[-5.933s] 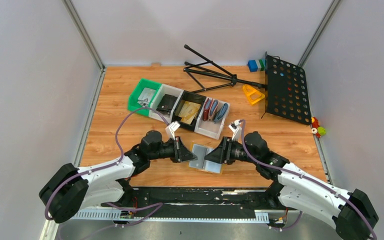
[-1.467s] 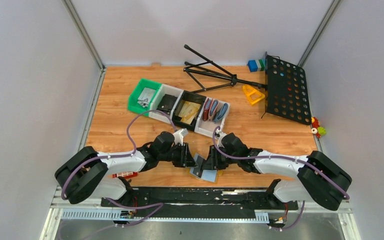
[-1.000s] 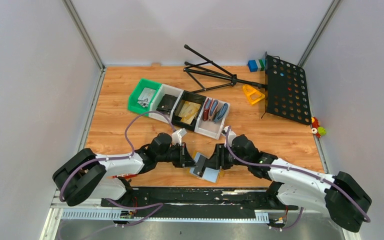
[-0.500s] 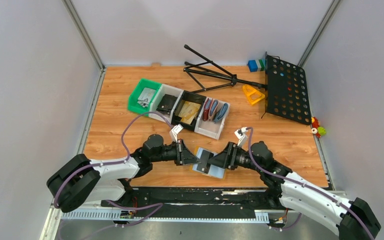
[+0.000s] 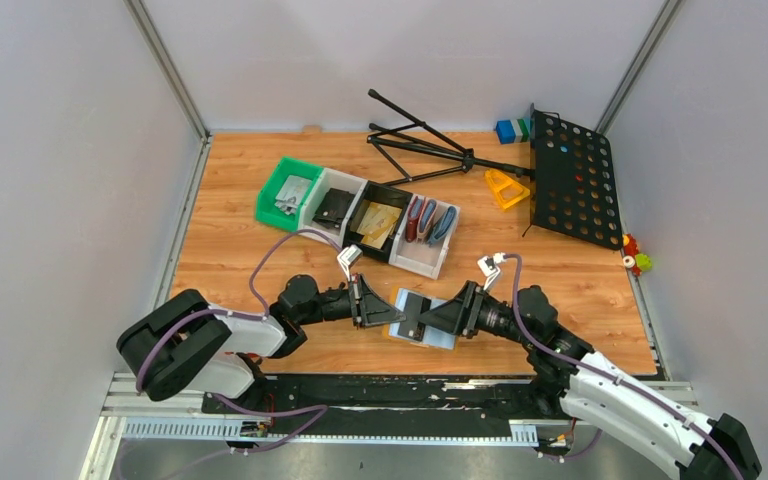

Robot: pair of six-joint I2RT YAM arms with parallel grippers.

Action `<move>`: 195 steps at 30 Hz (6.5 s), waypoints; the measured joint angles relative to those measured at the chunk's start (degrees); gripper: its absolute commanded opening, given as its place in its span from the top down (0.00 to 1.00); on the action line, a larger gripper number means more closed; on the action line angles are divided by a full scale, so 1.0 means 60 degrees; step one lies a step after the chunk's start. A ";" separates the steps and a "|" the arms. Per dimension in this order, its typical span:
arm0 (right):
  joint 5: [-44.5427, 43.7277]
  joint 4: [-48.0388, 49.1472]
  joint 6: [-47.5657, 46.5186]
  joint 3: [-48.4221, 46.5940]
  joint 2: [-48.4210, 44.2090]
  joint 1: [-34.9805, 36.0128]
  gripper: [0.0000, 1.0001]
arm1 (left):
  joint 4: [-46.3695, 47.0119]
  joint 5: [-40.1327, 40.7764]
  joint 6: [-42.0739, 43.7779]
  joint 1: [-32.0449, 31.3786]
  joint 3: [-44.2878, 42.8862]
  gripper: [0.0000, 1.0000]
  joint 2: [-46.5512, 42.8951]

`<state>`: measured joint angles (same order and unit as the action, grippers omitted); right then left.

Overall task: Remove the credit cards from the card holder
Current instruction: Remove the credit card from the card holder, then place the credit card in the storage box, then close the card holder at the center of the board.

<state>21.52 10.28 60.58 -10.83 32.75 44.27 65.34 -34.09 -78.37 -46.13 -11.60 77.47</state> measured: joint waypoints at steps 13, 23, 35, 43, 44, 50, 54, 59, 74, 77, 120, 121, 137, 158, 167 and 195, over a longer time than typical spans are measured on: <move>-0.0084 -0.0557 0.0047 0.0000 -0.0372 -0.0080 0.50 | 0.0743 -0.0073 -0.0324 0.0025 0.0033 1.00 0.0182; 0.0444 0.0998 0.0514 0.0142 -0.0255 -0.0127 0.97 | 0.1293 -0.0098 -0.0608 0.0047 0.0033 1.00 0.0051; -0.0339 -0.0324 0.0375 0.0291 -0.2204 -0.0127 1.00 | -0.1439 0.0062 0.0375 0.0572 -0.0011 1.00 -0.2368; -0.1078 -0.2178 -0.0098 -0.0033 -0.2412 -0.0135 1.00 | -0.6051 0.0484 0.2208 0.1104 -0.0616 1.00 -0.4605; -0.1107 -0.2288 -0.0131 -0.0062 -0.2408 -0.0135 1.00 | -0.6462 0.0499 0.2375 0.1217 -0.0637 1.00 -0.4779; -0.1231 -0.2510 -0.0273 -0.0193 -0.2204 -0.0135 1.00 | -0.8480 0.0718 0.3169 0.1676 -0.0692 1.00 -0.5147; -0.1370 -0.2736 -0.0437 -0.0430 -0.1945 -0.0135 1.00 | -1.0418 0.1326 0.4065 0.1698 -0.1158 1.00 -0.5217; -0.1683 -0.2823 -0.0984 -0.1246 -0.0608 -0.0138 1.00 | -1.2047 0.2186 0.4932 0.1694 -0.1636 1.00 -0.5322; -0.1377 -0.1126 -0.2532 -0.6215 0.7038 -0.0390 1.00 | -1.5996 0.5774 0.5901 0.1698 -0.2557 1.00 -0.5861; -0.1279 -0.0736 -0.2590 -0.7384 0.8440 -0.0393 1.00 | -1.6553 0.6670 0.5905 0.1698 -0.2747 1.00 -0.6360; -0.2688 -0.0277 -0.5034 -0.8841 0.8455 -0.0627 0.00 | -1.4906 0.5213 0.6346 0.1716 -0.1927 1.00 -0.5971; -0.2856 -0.0495 -0.5085 -0.8659 0.8123 -0.0627 0.00 | -1.4757 0.5031 0.6339 0.1716 -0.1847 1.00 -0.5927; -0.3395 -0.2885 -0.5719 -0.3971 0.2809 -0.0652 0.06 | -1.3431 0.3982 0.6291 0.1461 -0.1333 1.00 -0.5410; -0.1337 -0.2506 -0.4018 -0.2251 0.3840 0.0827 0.59 | -1.1584 0.3861 0.5588 -0.0361 -0.1581 0.96 -0.3457; -0.1333 -0.1439 -0.3370 -0.2204 0.5366 0.1512 0.76 | -1.1530 0.3756 0.5584 -0.0361 -0.1581 0.81 -0.3417; -0.1067 0.0299 -0.2779 -0.2863 0.8466 0.1781 0.76 | -1.0528 0.2692 0.5297 -0.0364 -0.1705 0.69 -0.3089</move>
<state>15.11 12.08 43.90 -28.01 83.55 54.96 2.17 -17.93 -46.59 -48.31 -21.82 58.94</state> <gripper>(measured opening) 0.195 0.303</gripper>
